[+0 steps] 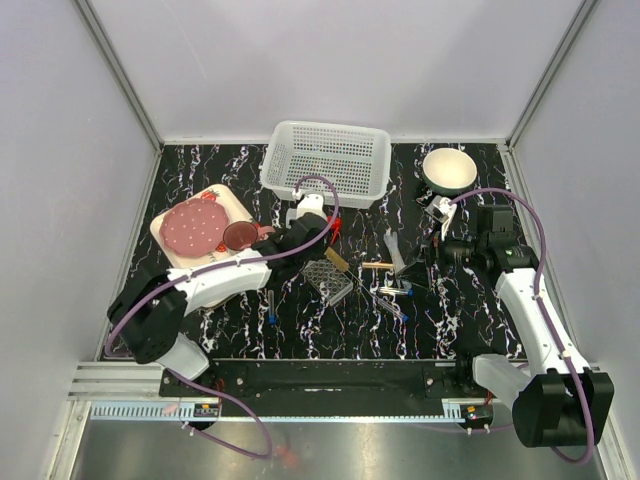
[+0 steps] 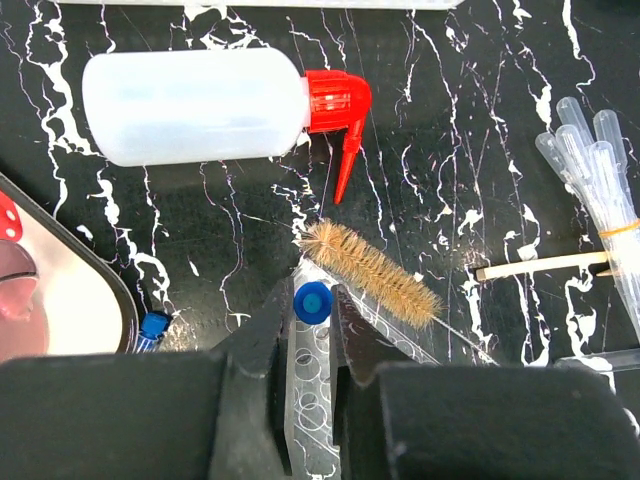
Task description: Organize the chemistry lab equipment
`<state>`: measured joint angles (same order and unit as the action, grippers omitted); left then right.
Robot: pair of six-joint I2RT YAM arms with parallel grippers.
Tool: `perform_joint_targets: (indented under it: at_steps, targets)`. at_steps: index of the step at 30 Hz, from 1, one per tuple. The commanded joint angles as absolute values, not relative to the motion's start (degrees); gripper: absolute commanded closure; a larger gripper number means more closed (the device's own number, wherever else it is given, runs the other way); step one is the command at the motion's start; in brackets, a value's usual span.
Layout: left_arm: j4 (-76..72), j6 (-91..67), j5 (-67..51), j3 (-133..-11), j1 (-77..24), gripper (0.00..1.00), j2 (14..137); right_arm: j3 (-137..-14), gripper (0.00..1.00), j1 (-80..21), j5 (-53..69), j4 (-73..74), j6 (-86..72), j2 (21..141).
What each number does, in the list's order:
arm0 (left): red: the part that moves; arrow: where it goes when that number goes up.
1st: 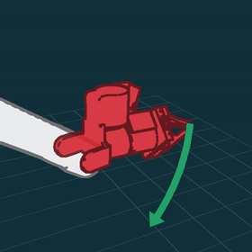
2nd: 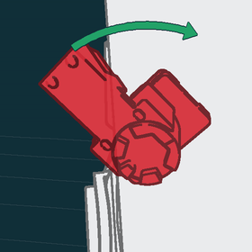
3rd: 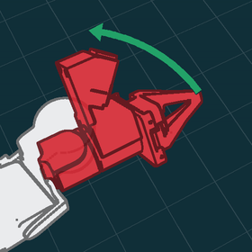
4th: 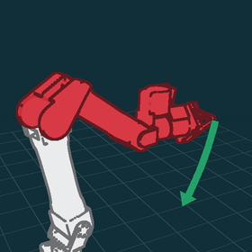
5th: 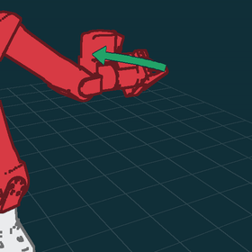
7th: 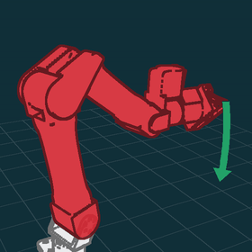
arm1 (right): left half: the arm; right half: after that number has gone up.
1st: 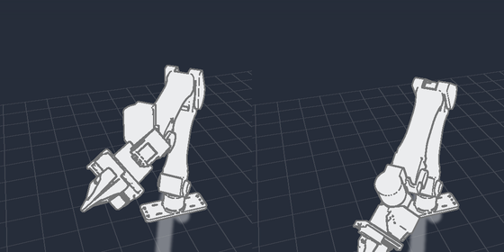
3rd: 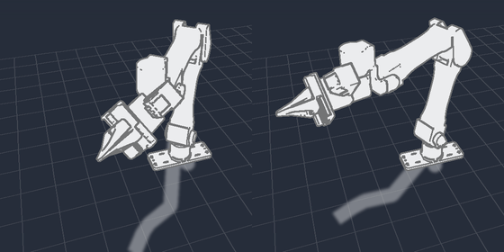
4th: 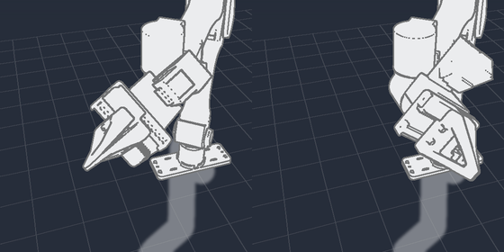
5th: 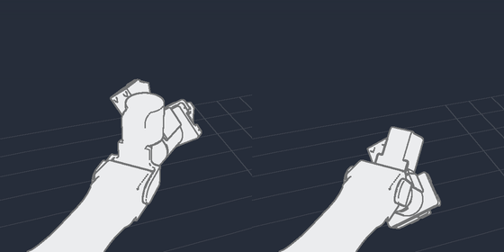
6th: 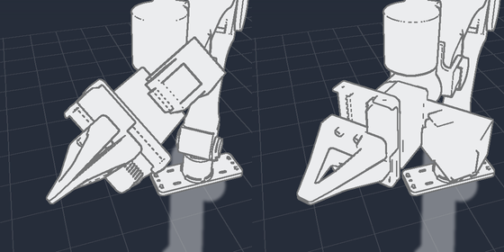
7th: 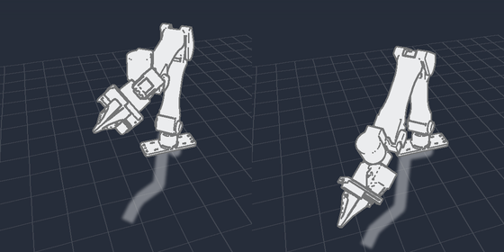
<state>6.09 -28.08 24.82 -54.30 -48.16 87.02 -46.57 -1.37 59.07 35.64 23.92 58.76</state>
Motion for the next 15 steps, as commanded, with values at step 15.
perform_joint_targets:
  at_steps: [15]
  targets:
    - [0.2, -27.9, 25.0, -57.0, -48.3, 0.94, 90.8, -46.9, 0.00, -1.1, 58.8, 35.7, 25.9, 59.6]
